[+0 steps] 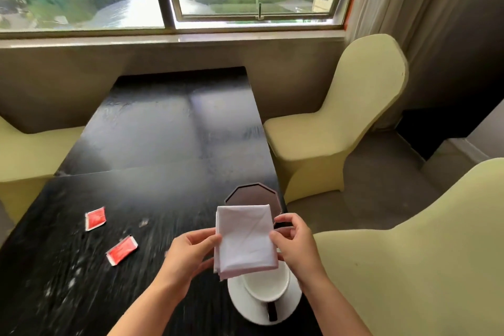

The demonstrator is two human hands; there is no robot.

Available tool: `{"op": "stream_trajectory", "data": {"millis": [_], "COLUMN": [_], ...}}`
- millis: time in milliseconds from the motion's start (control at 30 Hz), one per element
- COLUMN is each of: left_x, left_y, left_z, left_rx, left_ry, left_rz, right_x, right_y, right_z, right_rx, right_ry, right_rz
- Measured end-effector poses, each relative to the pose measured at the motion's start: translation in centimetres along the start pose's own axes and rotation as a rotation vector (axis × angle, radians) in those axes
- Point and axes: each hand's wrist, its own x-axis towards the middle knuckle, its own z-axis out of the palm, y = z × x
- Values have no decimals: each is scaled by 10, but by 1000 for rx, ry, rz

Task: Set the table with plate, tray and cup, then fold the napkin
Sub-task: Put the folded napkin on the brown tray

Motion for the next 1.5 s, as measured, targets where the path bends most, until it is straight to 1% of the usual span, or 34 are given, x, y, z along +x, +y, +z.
{"op": "stream_trajectory", "data": {"millis": [267, 467, 700, 867, 1000, 1067, 1133, 1167, 1200, 1233, 1300, 1400, 1500], "left_x": [134, 196, 227, 237, 239, 238, 235, 234, 234, 235, 239, 245, 248], "left_y": [-36, -55, -55, -53, -57, -61, -67, -70, -72, -76, -85, -92, -94], "left_z": [19, 21, 40, 45, 49, 48, 45, 42, 40, 37, 33, 33, 35], "left_rx": [93, 260, 553, 642, 609, 667, 846, 978, 1119, 1240, 1404, 1460, 1451], "left_ry": [192, 294, 381, 418, 462, 495, 470, 410, 325, 236, 128, 65, 43], "left_rz": [35, 39, 129, 175, 256, 334, 496, 574, 619, 625, 561, 457, 409], "right_x": [128, 184, 220, 230, 232, 231, 229, 228, 228, 228, 231, 236, 238], "right_y": [47, 71, 83, 87, 89, 90, 93, 95, 97, 99, 105, 111, 114], "right_z": [20, 34, 36, 41, 47, 48, 44, 41, 38, 35, 32, 31, 29], "right_rx": [-259, -358, -449, -516, -577, -643, -759, -842, -956, -1077, -1234, -1282, -1319], "right_ry": [71, 57, 106, 141, 188, 203, 206, 166, 90, 5, -115, -167, -174], "right_rz": [-93, -64, -53, -130, -170, -222, -375, -468, -540, -582, -567, -483, -485]}}
